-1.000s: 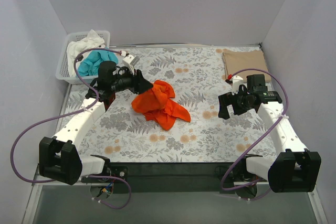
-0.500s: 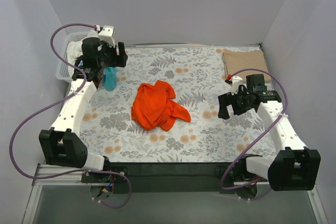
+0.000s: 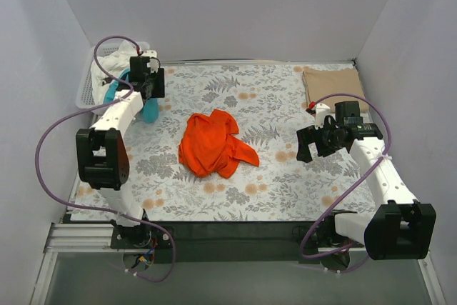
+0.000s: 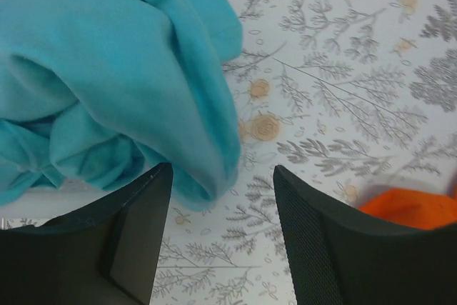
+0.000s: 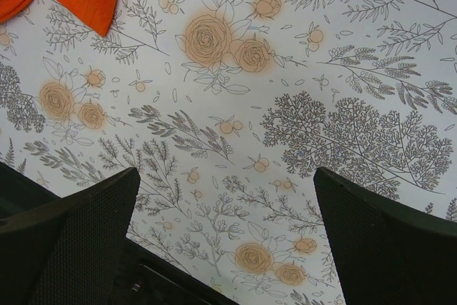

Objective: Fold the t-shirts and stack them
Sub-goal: Move the tshirt to the center of the board

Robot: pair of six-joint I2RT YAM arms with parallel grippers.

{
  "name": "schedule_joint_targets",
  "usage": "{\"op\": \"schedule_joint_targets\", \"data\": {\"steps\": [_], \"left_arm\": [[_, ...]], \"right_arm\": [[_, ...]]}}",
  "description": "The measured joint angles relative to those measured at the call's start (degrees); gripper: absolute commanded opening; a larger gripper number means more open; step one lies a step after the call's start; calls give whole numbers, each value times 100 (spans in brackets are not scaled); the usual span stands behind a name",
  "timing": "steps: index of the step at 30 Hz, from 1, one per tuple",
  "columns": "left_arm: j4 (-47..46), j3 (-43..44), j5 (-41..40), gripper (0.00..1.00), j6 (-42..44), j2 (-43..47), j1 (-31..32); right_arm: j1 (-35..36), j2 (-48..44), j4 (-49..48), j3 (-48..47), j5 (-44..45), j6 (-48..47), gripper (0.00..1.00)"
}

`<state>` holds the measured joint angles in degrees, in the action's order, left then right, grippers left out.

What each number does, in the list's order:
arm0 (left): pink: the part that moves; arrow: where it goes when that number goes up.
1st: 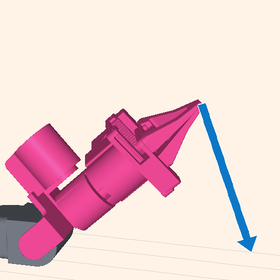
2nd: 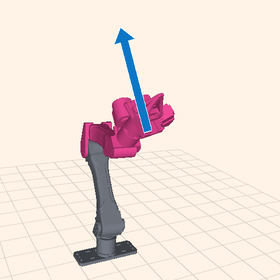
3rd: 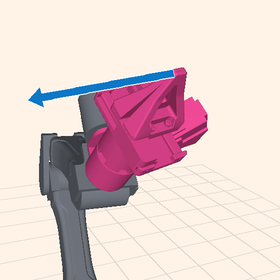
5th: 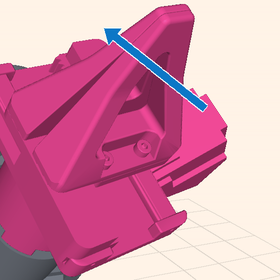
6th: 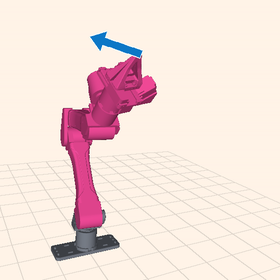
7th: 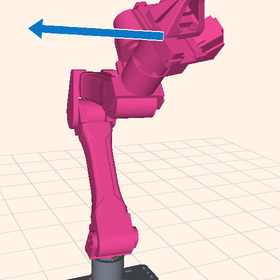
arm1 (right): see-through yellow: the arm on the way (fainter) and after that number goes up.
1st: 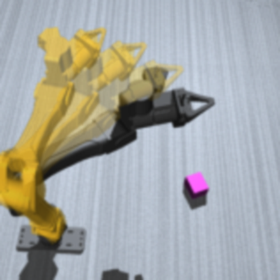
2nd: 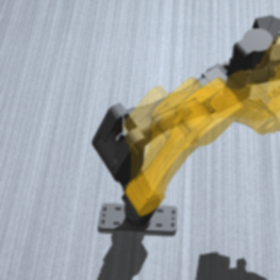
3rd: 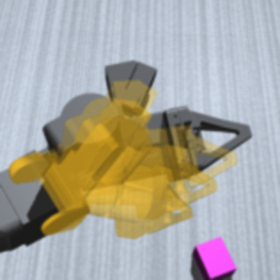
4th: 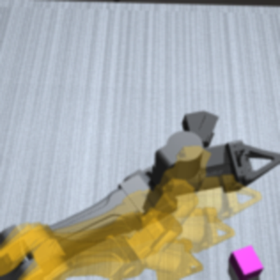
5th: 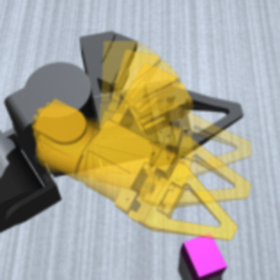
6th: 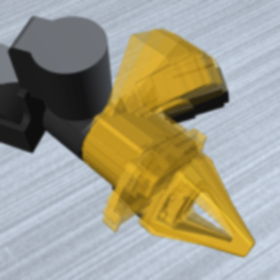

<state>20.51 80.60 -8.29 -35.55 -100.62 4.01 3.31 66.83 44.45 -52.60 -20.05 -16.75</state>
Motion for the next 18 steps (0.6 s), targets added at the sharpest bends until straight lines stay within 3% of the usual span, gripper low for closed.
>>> {"op": "schedule_joint_targets", "data": {"steps": [3,4,5,10,18], "left_arm": [[-15,337,-127,28,-50,-422,-181],[-13,433,-151,11,-61,-511,-247],[-2,533,-157,3,-92,-586,-326],[-31,1270,151,0,-170,-682,-828],[-1115,2712,763,0,-492,-754,-2186]], "right_arm": [[-9,0,0,0,0,0,98],[-9,0,0,0,0,0,98],[-11,0,0,0,2,0,98],[-22,2,0,0,2,0,98],[-22,9,0,0,-2,-2,98]]}}
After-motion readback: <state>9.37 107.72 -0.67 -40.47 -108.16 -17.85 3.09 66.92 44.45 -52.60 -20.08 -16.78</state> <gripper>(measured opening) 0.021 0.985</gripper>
